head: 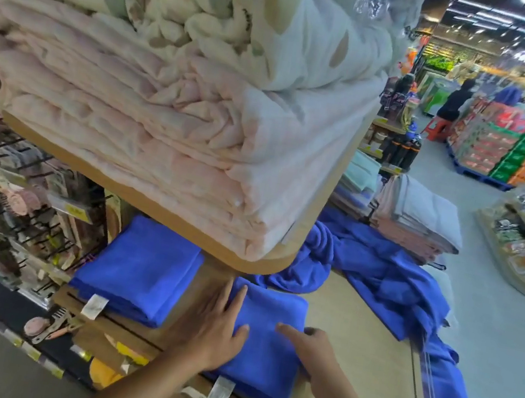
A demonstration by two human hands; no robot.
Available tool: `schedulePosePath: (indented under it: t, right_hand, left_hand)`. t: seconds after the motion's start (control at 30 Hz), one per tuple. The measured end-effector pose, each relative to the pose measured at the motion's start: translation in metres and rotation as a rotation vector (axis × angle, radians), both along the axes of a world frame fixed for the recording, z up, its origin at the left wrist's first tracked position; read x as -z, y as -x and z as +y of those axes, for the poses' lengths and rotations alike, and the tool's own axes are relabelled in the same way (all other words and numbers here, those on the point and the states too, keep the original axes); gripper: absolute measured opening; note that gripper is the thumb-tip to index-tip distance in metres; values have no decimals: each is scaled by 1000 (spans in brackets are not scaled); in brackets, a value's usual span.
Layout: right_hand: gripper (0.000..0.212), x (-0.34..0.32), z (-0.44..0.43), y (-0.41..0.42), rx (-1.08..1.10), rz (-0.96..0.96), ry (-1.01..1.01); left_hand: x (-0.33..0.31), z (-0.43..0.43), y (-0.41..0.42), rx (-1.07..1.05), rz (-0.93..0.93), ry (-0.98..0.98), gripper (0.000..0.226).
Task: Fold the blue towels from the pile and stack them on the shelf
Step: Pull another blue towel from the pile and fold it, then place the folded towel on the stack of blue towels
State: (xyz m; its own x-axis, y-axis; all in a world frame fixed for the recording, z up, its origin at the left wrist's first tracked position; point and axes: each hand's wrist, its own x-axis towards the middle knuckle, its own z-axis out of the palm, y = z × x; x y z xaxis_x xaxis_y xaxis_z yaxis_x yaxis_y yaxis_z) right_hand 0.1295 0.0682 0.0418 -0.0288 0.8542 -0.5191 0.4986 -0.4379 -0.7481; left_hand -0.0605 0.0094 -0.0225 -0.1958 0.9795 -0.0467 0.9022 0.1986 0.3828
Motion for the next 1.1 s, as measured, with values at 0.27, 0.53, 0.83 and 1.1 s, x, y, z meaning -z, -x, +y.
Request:
schedulePosePath:
  t: [0.27,0.53,0.83,1.1]
  right_hand:
    - [20,-20,-27,5,-57,345,-156]
    - [23,-53,-32,-1,-157,516,-129]
    - [31,-79,-23,97,-299,646,41]
    - [26,-62,-11,189,-363,588,7]
  left_hand:
    - [-22,-11,8,-190,-553,-347,88]
    - [-65,-46,30,-290,-1432,-9,55]
    - [-132,-55,145,-381,-935,-226,12]
    - [-124,-43,233,-395,-226,-133,17]
